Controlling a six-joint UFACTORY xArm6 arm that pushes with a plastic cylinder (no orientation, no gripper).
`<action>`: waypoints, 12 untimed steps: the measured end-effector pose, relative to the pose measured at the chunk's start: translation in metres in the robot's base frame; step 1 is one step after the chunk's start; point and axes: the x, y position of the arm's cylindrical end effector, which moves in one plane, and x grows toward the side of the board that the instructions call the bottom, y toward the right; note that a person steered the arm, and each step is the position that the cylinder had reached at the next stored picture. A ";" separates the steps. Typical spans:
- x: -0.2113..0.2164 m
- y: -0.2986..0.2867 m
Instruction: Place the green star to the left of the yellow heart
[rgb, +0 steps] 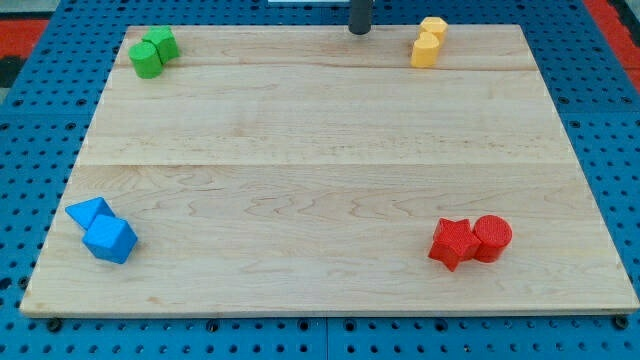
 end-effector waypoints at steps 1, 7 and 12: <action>0.014 -0.008; 0.155 0.052; 0.164 -0.010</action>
